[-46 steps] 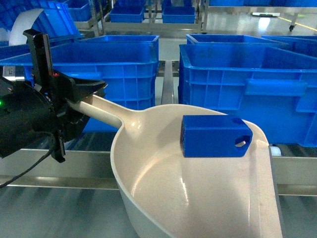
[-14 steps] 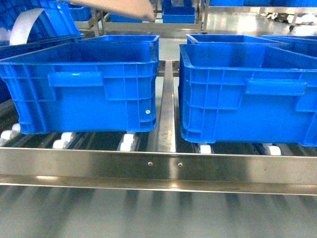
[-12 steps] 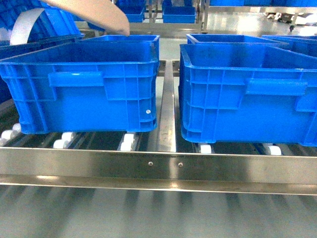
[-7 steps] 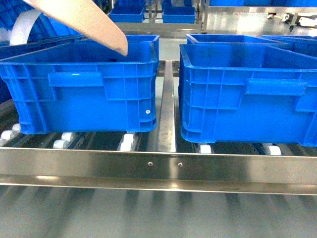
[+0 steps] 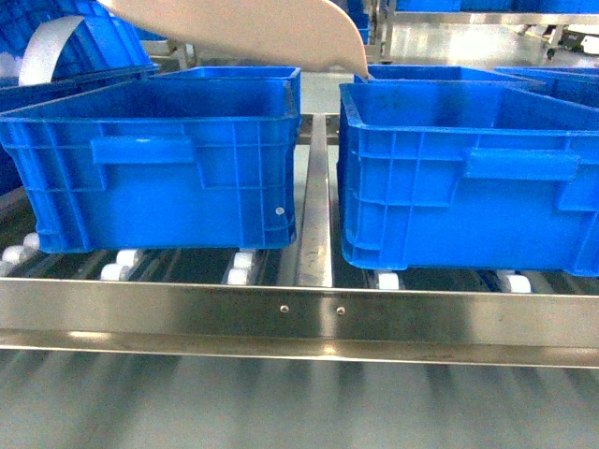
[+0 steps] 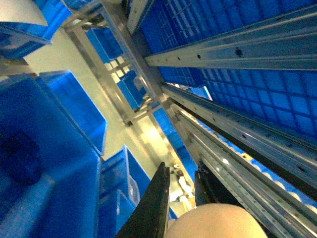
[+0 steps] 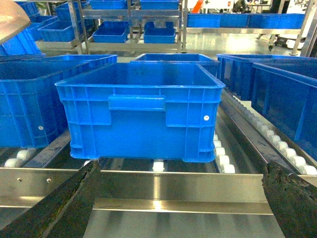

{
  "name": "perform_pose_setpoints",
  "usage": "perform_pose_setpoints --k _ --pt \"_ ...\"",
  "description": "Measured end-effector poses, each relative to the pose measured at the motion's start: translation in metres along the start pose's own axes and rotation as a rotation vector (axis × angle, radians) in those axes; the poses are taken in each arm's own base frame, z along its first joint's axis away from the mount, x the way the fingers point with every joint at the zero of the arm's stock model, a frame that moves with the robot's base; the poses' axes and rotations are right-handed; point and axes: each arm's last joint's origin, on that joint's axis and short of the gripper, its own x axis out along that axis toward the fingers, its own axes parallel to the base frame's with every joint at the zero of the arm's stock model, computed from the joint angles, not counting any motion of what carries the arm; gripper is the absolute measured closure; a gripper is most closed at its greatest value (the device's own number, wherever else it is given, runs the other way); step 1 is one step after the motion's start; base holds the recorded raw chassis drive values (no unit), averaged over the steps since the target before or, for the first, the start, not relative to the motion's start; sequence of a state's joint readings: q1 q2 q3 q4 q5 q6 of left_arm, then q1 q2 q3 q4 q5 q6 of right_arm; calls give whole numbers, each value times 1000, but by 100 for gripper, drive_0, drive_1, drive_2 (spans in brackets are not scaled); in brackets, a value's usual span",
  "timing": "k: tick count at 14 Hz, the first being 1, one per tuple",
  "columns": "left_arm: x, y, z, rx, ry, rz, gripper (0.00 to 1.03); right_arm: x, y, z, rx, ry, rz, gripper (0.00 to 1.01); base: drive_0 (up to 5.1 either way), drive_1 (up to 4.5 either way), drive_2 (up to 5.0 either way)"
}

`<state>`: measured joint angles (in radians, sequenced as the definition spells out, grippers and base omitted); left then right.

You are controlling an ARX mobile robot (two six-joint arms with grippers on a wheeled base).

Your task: Place part in tray to right shelf

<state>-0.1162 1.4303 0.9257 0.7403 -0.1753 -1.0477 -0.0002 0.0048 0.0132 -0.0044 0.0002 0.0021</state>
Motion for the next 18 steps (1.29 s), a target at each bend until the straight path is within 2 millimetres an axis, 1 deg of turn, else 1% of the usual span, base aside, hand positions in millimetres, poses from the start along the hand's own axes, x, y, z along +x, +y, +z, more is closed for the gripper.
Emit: perform_pose_setpoints --k 1,2,3,5,6,8,9,10,12,14,16,17,18 --pt "-14 2 -4 0 24 10 90 0 0 0 0 0 0 3 0 0 0" --pt "-27 13 -20 45 112 55 90 0 0 0 0 0 0 3 0 0 0" --pt "-32 19 -20 212 188 134 90 0 0 0 0 0 0 7 0 0 0" --pt "-70 41 -11 694 212 115 90 0 0 0 0 0 0 32 0 0 0" --pt "-86 51 -8 882 206 99 90 0 0 0 0 0 0 45 0 0 0" --pt "-112 59 -9 978 209 31 91 0 0 0 0 0 0 73 0 0 0" --pt "-124 65 -8 991 201 25 91 0 0 0 0 0 0 87 0 0 0" --pt "-133 69 -6 991 194 22 91 0 0 0 0 0 0 100 0 0 0" --pt "-152 81 1 1000 188 15 91 0 0 0 0 1 0 99 0 0 0" --pt "-167 87 0 1008 189 16 91 0 0 0 0 0 0 99 0 0 0" --pt "-187 113 -11 1054 303 115 91 0 0 0 0 0 0 99 0 0 0" --pt "-193 115 -12 1057 303 111 91 0 0 0 0 1 0 99 0 0 0" --pt "-196 109 -8 1059 257 80 91 0 0 0 0 0 0 99 0 0 0"
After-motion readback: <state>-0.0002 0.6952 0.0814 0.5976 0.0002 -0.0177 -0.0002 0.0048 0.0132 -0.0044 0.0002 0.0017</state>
